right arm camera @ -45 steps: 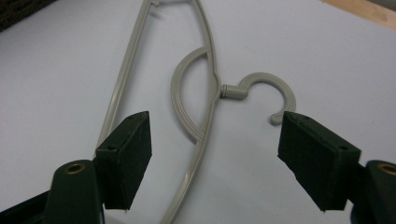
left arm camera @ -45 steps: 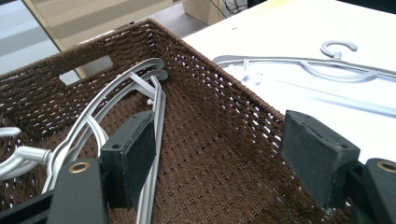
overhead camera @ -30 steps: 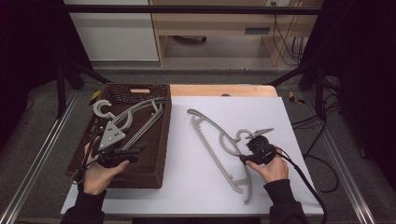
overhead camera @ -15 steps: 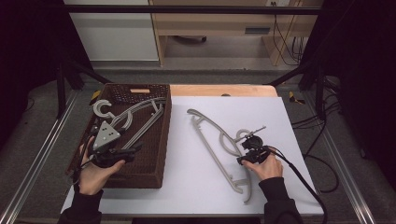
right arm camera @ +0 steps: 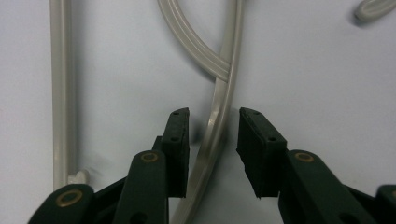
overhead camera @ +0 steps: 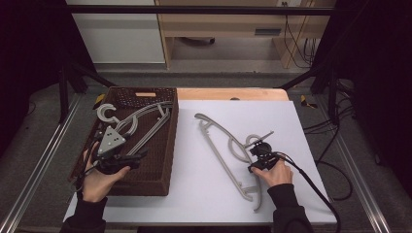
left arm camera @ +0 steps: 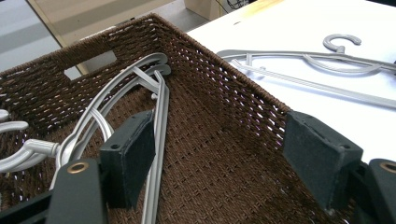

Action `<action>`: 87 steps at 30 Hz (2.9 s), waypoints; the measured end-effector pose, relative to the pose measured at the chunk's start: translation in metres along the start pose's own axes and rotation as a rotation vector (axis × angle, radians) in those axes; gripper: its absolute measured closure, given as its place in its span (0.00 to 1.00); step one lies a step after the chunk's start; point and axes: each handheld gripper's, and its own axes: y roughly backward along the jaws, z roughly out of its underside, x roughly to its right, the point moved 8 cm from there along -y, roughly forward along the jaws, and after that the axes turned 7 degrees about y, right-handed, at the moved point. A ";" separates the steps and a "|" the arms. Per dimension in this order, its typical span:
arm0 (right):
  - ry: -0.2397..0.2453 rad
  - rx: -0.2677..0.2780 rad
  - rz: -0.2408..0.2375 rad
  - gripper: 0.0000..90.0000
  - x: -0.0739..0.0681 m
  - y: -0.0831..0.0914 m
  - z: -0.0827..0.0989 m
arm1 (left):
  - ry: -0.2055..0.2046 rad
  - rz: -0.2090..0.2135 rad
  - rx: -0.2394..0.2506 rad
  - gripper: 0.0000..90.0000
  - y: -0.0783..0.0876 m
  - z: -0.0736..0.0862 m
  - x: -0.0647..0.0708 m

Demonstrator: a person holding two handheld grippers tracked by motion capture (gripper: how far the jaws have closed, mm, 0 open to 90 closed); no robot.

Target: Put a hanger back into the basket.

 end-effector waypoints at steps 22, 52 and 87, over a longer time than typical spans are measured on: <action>-0.113 -0.089 0.038 0.89 0.004 -0.001 -0.004 | 0.007 -0.006 -0.002 0.28 -0.001 0.001 -0.003; -0.039 0.193 0.097 0.92 0.021 0.076 -0.001 | -0.010 0.008 0.016 0.28 0.004 -0.007 0.004; 0.419 0.393 0.106 0.92 -0.047 0.153 -0.031 | -0.240 0.107 -0.003 0.29 -0.011 -0.093 0.063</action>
